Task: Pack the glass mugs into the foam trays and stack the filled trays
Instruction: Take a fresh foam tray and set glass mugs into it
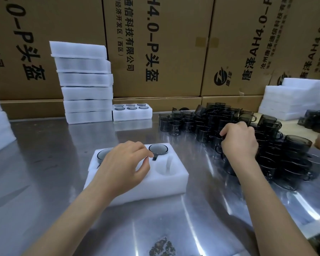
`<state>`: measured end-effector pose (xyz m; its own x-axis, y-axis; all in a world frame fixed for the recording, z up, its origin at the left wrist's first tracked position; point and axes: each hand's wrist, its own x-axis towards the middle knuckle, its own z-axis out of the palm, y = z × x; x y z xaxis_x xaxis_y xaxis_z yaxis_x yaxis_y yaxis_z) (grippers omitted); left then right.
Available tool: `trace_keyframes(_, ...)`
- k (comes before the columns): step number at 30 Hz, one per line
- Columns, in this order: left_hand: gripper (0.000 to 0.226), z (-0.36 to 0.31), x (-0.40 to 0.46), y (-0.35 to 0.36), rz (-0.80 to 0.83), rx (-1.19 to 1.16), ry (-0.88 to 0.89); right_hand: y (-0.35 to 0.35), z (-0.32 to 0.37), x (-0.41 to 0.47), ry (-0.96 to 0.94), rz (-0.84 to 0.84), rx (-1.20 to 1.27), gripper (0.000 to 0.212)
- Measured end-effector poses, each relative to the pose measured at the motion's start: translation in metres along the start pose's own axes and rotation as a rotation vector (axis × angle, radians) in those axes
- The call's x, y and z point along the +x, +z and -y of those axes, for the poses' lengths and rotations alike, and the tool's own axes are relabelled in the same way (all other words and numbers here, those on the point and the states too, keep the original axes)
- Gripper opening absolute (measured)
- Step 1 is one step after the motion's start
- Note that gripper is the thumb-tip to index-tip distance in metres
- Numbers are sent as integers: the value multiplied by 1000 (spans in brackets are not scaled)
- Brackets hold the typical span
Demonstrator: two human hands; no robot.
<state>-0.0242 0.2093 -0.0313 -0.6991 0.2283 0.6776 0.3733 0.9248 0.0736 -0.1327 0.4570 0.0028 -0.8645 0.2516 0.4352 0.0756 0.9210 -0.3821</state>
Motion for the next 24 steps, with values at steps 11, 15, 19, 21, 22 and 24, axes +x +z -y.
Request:
trace_keyframes(11, 28, 4, 1, 2, -19, -18, 2, -16, 53, -60, -562, -160, 612, 46)
trace_keyframes(15, 44, 2, 3, 0, -21, -26, 43, -6, 75, -89, -758, -74, 744, 42)
trace_keyframes(19, 29, -3, 3, -9, -18, -107, -17, 8, 88, -114, -962, -21, 793, 32)
trace_keyframes(21, 28, -3, 1, -11, 20, -111, -92, 13, 94, -125, -1027, -26, 798, 43)
trace_keyframes(22, 26, -3, 1, -11, 23, -91, -113, 15, 96, -128, -1042, -48, 790, 48)
trace_keyframes(24, 24, -3, 1, -11, -8, -60, -138, 18, 97, -130, -1023, -103, 767, 50)
